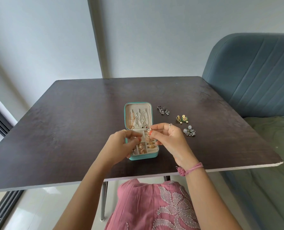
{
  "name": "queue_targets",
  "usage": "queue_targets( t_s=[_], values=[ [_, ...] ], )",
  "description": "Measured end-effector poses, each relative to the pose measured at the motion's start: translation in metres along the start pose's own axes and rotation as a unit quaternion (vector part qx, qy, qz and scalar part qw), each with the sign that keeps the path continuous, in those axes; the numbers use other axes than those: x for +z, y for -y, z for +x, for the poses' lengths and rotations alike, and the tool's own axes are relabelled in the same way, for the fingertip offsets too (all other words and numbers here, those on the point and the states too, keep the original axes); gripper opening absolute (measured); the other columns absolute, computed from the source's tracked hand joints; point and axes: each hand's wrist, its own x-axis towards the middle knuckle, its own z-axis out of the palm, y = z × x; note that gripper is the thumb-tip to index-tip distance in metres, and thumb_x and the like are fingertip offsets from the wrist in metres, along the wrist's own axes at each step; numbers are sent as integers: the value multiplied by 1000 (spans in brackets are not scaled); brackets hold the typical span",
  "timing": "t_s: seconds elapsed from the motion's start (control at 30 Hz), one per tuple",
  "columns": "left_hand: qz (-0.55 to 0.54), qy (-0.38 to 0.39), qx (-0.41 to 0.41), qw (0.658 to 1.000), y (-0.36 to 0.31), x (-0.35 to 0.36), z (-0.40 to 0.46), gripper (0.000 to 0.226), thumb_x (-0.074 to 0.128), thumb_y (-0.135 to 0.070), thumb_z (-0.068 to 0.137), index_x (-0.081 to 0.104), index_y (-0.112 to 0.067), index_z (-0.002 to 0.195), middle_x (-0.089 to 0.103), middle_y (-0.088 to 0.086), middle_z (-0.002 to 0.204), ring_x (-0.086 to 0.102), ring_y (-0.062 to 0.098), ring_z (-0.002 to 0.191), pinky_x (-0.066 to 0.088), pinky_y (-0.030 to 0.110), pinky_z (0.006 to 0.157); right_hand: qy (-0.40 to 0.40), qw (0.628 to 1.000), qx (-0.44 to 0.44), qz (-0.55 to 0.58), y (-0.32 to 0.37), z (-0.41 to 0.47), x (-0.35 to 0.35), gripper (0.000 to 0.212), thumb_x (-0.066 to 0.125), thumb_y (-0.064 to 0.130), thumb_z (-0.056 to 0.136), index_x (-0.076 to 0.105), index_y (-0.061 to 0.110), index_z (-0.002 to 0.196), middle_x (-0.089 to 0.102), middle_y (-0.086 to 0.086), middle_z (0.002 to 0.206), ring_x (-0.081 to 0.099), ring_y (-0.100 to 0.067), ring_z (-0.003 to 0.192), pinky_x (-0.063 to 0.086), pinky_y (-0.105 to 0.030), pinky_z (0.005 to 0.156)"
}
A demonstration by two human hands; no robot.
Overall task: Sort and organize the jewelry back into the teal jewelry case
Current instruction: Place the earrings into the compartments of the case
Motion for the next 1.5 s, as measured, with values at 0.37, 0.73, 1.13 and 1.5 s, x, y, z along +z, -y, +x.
queue_targets(
  t_s=[0.37, 0.73, 1.13, 1.5],
  values=[
    [78, 26, 17, 997, 5, 0, 4, 26, 55, -13, 93, 67, -26, 113, 58, -7, 99, 64, 12, 57, 50, 14, 50, 30, 998, 44, 41, -7, -3, 15, 12, 64, 0, 87, 70, 7, 95, 73, -10, 84, 73, -17, 76, 58, -22, 68],
    [97, 16, 15, 995, 7, 2, 6, 28, 56, -11, 91, 67, -24, 113, 57, -4, 104, 63, 8, 55, 50, 13, 49, -14, 997, 55, -56, -9, -12, 21, 5, 67, 11, 86, 68, 12, 92, 75, -5, 79, 73, -14, 71, 54, -24, 52],
    [165, 29, 64, 984, 4, 2, 5, 24, 53, -9, 93, 72, -21, 104, 50, -4, 110, 53, 7, 60, 51, 15, 52, -30, 993, 110, 11, -5, -29, 24, 4, 66, 14, 88, 67, 10, 88, 75, -8, 79, 73, -21, 67, 52, -21, 45],
    [184, 19, 81, 979, 7, 2, 5, 24, 55, -15, 91, 72, -25, 106, 52, -6, 111, 52, 6, 86, 46, 14, 74, -19, 991, 135, 17, -4, -29, 17, 11, 73, 15, 83, 73, 5, 87, 71, -10, 66, 69, -11, 58, 53, -19, 50]
  ],
)
